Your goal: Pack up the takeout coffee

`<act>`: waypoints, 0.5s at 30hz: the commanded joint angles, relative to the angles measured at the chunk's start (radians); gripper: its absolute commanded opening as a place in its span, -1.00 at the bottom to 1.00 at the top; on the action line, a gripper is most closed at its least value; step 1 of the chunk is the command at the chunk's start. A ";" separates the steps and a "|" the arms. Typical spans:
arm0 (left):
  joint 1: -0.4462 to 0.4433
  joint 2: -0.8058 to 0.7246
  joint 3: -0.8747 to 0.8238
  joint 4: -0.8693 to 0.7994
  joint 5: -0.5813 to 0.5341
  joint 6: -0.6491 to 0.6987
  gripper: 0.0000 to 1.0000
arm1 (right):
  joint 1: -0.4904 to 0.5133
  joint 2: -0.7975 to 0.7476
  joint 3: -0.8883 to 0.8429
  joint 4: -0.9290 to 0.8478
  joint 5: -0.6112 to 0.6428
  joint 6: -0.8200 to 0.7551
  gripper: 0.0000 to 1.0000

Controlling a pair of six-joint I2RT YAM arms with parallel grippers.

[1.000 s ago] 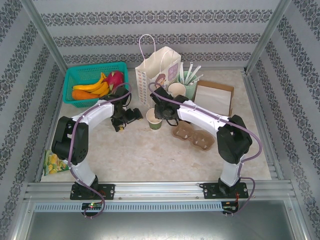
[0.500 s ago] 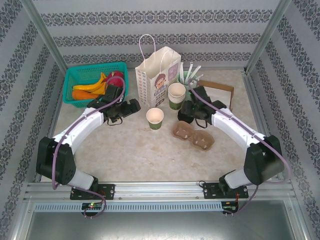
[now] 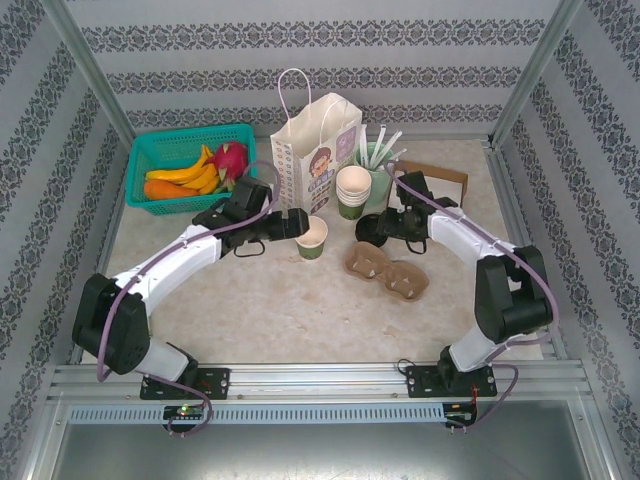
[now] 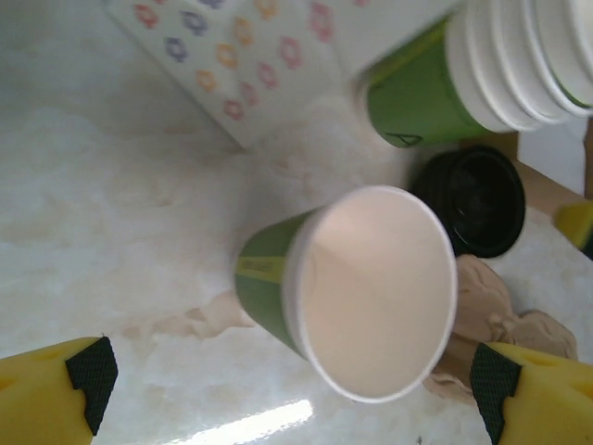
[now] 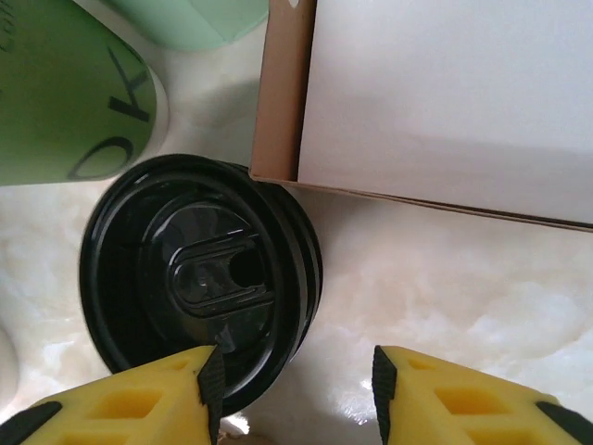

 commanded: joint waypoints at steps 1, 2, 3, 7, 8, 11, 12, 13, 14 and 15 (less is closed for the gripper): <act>-0.017 -0.055 -0.031 0.115 -0.017 0.079 0.99 | -0.003 0.033 0.028 0.025 -0.018 -0.042 -0.05; -0.017 -0.066 -0.044 0.139 -0.019 0.083 0.99 | -0.004 0.042 0.031 0.029 -0.020 -0.040 -0.06; -0.017 -0.078 -0.061 0.169 -0.024 0.088 0.99 | -0.004 0.055 0.037 0.032 -0.024 -0.040 -0.10; -0.018 -0.106 -0.114 0.260 -0.067 0.099 0.99 | -0.003 0.092 0.062 0.036 -0.035 -0.037 -0.15; -0.018 -0.111 -0.126 0.283 -0.086 0.101 0.99 | -0.004 0.101 0.071 0.032 -0.032 -0.039 -0.17; -0.020 -0.144 -0.205 0.407 -0.097 0.116 0.99 | -0.001 0.121 0.095 0.023 -0.019 -0.047 -0.22; -0.018 -0.155 -0.224 0.438 -0.095 0.120 0.99 | -0.001 0.126 0.100 0.021 -0.016 -0.050 -0.23; -0.019 -0.165 -0.244 0.465 -0.095 0.126 0.99 | -0.001 0.131 0.107 0.015 -0.011 -0.054 -0.25; -0.019 -0.172 -0.255 0.480 -0.093 0.131 0.99 | 0.001 0.137 0.113 0.011 -0.003 -0.059 -0.28; -0.019 -0.174 -0.260 0.484 -0.090 0.136 0.99 | 0.004 0.141 0.116 0.008 0.003 -0.063 -0.30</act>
